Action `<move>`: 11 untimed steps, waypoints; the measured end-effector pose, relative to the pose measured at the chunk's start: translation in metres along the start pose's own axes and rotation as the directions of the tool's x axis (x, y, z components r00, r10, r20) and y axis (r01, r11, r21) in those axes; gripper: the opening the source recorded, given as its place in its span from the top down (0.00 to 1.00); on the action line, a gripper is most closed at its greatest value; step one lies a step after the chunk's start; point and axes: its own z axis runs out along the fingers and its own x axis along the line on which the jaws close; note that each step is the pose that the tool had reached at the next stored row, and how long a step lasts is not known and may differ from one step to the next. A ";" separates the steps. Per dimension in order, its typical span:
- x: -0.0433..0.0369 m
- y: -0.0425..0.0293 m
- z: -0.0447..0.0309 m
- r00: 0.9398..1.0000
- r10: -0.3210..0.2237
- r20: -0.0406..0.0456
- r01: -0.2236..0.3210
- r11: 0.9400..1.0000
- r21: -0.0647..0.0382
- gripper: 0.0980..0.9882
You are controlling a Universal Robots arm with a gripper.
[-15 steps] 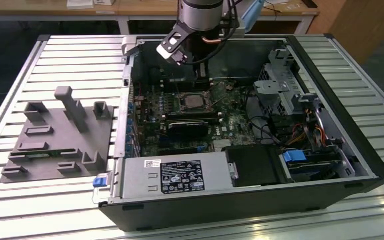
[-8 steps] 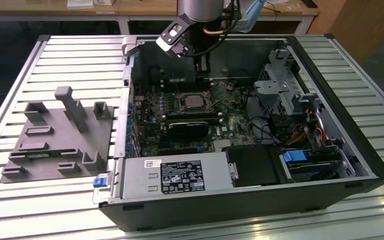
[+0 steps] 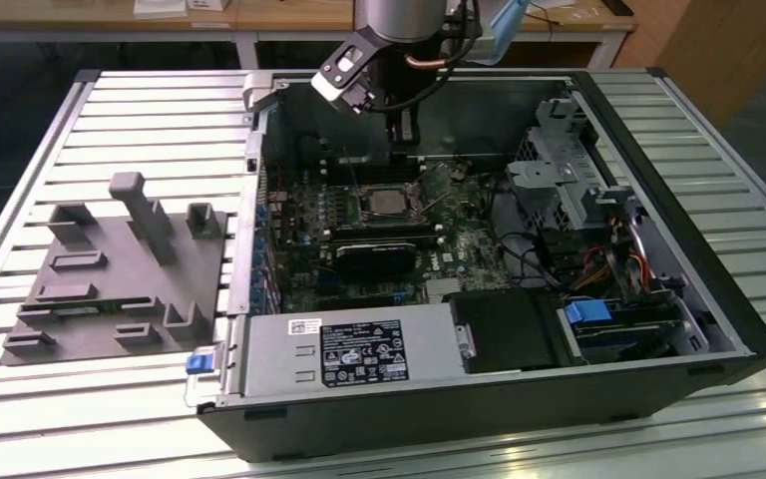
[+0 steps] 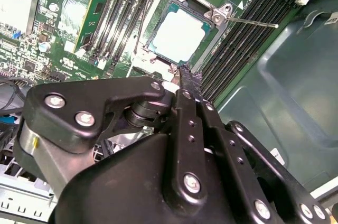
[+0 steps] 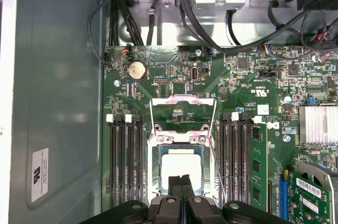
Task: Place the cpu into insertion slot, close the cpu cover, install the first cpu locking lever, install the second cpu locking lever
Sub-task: 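Close the cpu cover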
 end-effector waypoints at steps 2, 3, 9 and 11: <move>0.0000 0.0000 -0.0001 1.000 0.000 0.000 0.000 1.000 0.000 1.00; 0.0000 0.0000 -0.0003 1.000 0.000 0.000 0.000 1.000 0.000 1.00; 0.0000 0.0011 -0.0004 1.000 0.000 0.000 0.000 1.000 0.000 1.00; 0.0001 0.0027 -0.0003 1.000 0.000 0.000 0.000 1.000 0.000 1.00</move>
